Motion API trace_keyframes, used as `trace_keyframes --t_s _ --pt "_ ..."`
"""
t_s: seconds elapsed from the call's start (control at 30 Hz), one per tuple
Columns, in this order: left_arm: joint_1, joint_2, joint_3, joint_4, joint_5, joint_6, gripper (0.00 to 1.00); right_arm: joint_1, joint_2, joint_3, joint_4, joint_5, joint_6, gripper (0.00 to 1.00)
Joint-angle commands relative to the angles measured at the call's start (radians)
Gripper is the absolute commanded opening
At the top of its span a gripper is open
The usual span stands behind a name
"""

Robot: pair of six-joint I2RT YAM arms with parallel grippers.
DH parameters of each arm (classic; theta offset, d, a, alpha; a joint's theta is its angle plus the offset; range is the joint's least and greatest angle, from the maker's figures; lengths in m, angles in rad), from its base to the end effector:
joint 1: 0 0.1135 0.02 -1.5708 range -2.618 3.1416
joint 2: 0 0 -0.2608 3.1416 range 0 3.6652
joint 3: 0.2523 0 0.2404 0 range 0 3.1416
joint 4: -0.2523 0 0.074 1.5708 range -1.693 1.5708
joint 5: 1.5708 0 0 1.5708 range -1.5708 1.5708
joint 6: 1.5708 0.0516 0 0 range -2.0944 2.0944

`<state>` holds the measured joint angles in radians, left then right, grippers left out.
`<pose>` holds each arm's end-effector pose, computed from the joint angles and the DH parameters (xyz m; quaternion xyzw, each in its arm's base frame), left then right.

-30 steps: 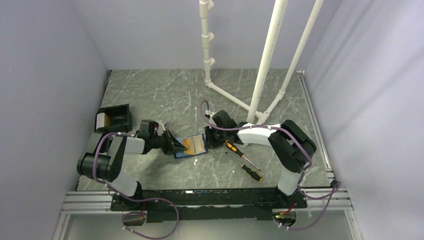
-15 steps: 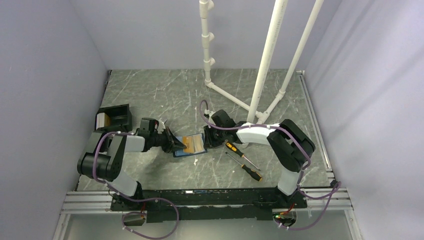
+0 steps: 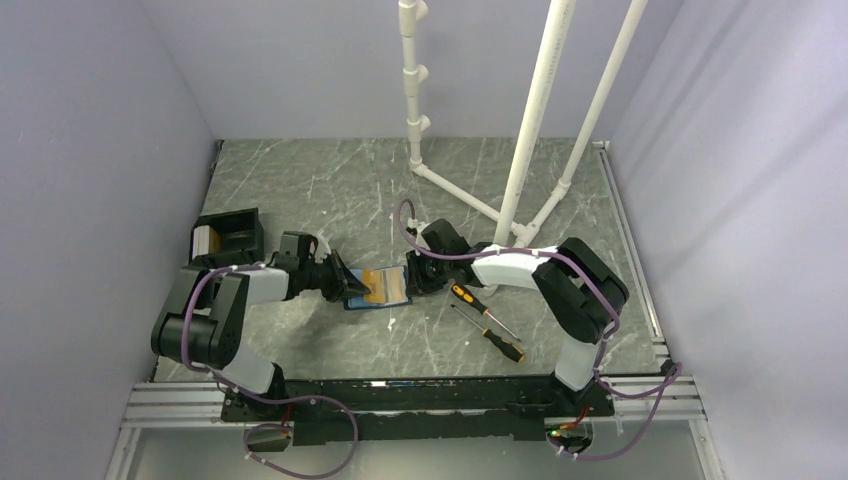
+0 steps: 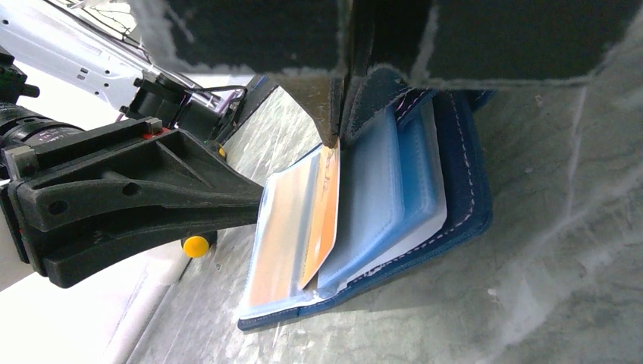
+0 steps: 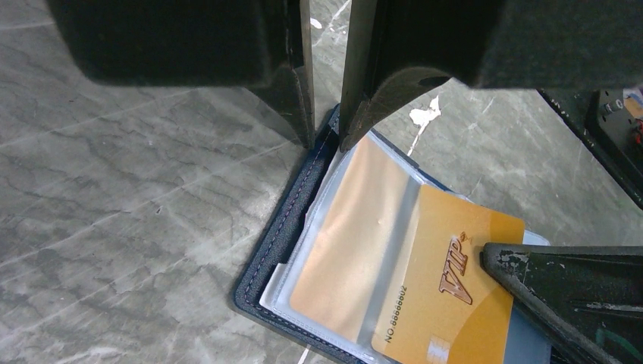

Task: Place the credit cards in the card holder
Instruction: Insert the credit card into the card holder.

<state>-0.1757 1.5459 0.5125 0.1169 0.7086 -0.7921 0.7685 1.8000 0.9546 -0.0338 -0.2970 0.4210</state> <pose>0.2433 -0.0773 0.1152 -0.1632 0.8801 -0.4310 0.1139 0.2464 0.2592 0.1381 -0.2102 0.9078 0.3031 0.1997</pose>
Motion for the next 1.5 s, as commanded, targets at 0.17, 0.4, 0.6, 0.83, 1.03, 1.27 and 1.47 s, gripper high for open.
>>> trace_keyframes --t_s 0.17,0.4,0.6,0.83,1.03,1.27,1.47 --pt "-0.009 0.004 0.013 0.029 -0.046 0.055 0.00 0.015 0.034 0.005 -0.031 0.003 -0.021 0.21" --pt "-0.013 0.077 0.005 0.108 0.022 0.031 0.00 0.022 0.033 0.013 -0.037 0.005 -0.022 0.21" --pt "-0.033 0.080 0.005 0.135 0.029 0.061 0.00 0.025 0.035 0.017 -0.042 0.003 -0.024 0.21" --pt "-0.071 0.030 -0.020 0.145 -0.040 0.075 0.00 0.025 0.034 0.024 -0.037 -0.012 -0.015 0.22" --pt "-0.071 -0.067 -0.031 0.090 -0.144 0.120 0.00 0.025 0.035 0.014 -0.035 -0.011 -0.015 0.22" --pt "-0.071 -0.068 0.023 -0.009 -0.168 0.175 0.00 0.026 0.032 0.013 -0.033 -0.013 -0.013 0.22" --pt "-0.071 -0.093 0.058 -0.111 -0.206 0.234 0.00 0.028 0.038 0.012 -0.031 -0.016 -0.013 0.22"
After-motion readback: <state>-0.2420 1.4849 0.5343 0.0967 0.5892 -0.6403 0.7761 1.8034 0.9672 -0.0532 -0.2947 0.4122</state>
